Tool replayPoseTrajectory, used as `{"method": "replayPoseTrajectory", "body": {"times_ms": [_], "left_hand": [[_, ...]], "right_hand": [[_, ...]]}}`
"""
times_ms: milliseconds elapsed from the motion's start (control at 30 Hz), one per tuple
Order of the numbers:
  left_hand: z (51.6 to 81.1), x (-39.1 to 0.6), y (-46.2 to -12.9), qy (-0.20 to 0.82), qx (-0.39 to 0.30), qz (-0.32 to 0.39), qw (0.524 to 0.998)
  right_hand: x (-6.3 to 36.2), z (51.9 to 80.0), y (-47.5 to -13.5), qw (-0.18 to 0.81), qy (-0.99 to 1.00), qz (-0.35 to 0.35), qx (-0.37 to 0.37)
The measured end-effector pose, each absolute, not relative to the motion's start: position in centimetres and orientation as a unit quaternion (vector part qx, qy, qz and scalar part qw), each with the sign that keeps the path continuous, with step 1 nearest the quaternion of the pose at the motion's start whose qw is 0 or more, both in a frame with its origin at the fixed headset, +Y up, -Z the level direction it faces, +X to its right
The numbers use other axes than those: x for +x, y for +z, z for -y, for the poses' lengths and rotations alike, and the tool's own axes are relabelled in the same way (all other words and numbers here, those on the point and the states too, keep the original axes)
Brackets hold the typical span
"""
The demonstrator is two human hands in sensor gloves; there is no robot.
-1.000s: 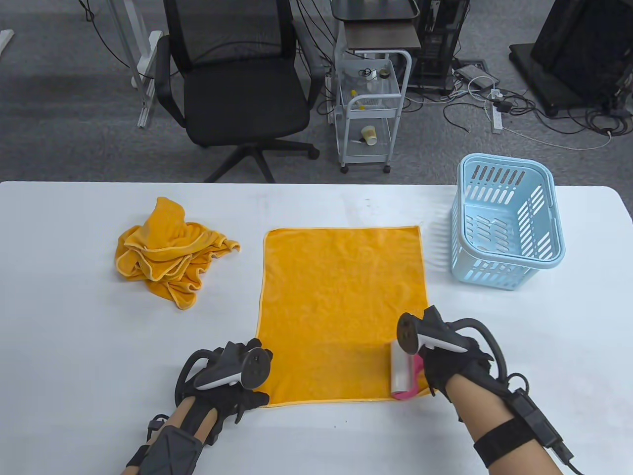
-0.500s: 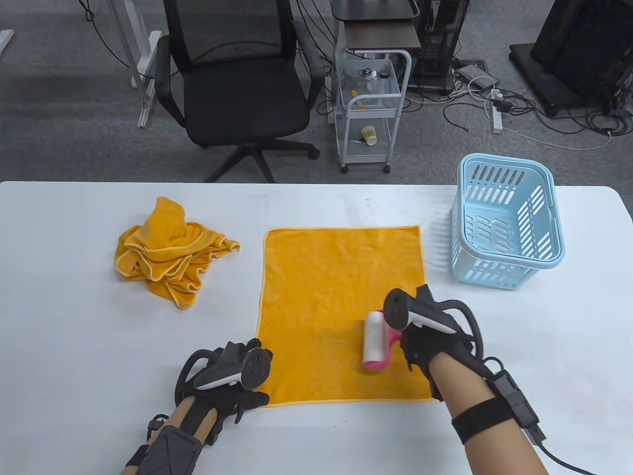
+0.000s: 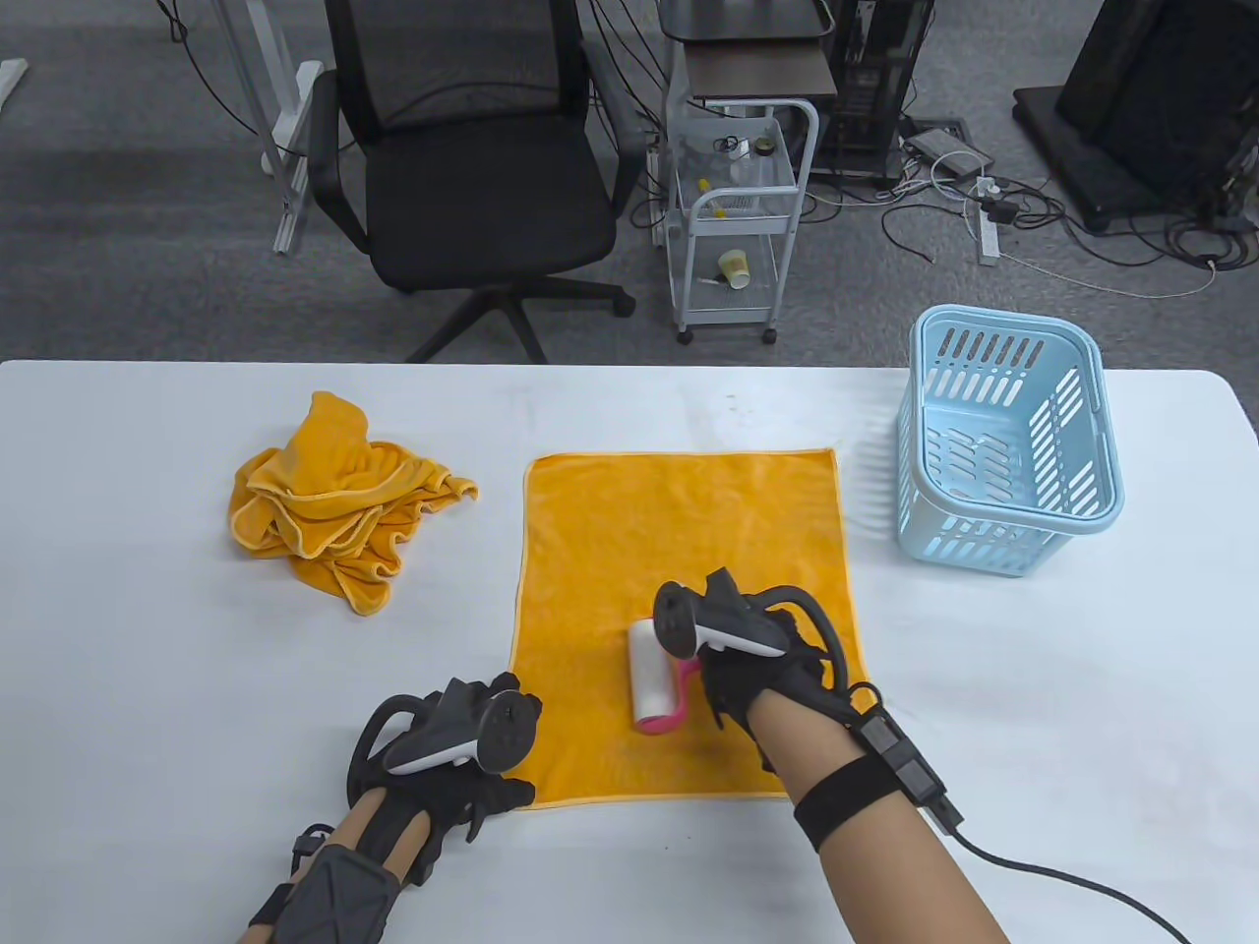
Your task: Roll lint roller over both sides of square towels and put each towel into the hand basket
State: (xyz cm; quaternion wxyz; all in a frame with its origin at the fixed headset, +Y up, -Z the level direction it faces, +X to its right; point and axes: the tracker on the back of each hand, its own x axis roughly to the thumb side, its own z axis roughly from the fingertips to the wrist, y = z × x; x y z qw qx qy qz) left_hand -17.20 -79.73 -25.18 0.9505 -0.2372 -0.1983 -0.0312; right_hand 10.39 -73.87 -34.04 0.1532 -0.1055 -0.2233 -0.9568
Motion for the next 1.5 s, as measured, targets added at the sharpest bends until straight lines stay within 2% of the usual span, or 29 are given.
{"method": "replayPoseTrajectory", "body": {"times_ms": [200, 333, 367, 467, 567, 733, 867, 1033, 1267, 1400, 1500], "left_hand": [[79.7, -17.2, -25.2, -0.034, -0.237, 0.2, 0.95], [79.7, -17.2, -25.2, -0.034, -0.237, 0.2, 0.95], [79.7, -17.2, -25.2, -0.034, -0.237, 0.2, 0.95], [79.7, -17.2, -25.2, -0.034, -0.237, 0.201, 0.95], [79.7, -17.2, -25.2, -0.034, -0.237, 0.201, 0.95], [79.8, -17.1, -25.2, -0.03, -0.238, 0.2, 0.95], [79.8, -17.2, -25.2, -0.029, -0.238, 0.2, 0.95], [79.7, -17.2, -25.2, -0.029, -0.238, 0.201, 0.95], [79.7, -17.1, -25.2, -0.032, -0.238, 0.203, 0.949], [79.7, -17.1, -25.2, -0.032, -0.238, 0.203, 0.949], [79.7, -17.1, -25.2, -0.033, -0.238, 0.203, 0.949]], "right_hand": [[18.7, 73.3, -34.8, 0.259, -0.937, 0.235, 0.01], [20.3, 72.8, -35.5, 0.265, -0.934, 0.237, 0.039], [19.8, 72.6, -35.7, 0.265, -0.936, 0.229, 0.034], [16.8, 72.2, -36.6, 0.177, -0.965, 0.196, -0.001], [11.8, 72.3, -37.4, 0.077, -0.98, 0.177, -0.055], [4.2, 74.3, -37.5, 0.059, -0.975, 0.168, -0.13], [2.3, 75.6, -37.6, 0.078, -0.973, 0.165, -0.139], [6.3, 75.2, -38.6, 0.138, -0.972, 0.168, -0.091], [16.4, 73.8, -39.0, 0.282, -0.943, 0.172, 0.03], [18.3, 73.6, -38.8, 0.313, -0.932, 0.177, 0.052], [17.2, 72.9, -39.0, 0.268, -0.948, 0.169, 0.042]]}}
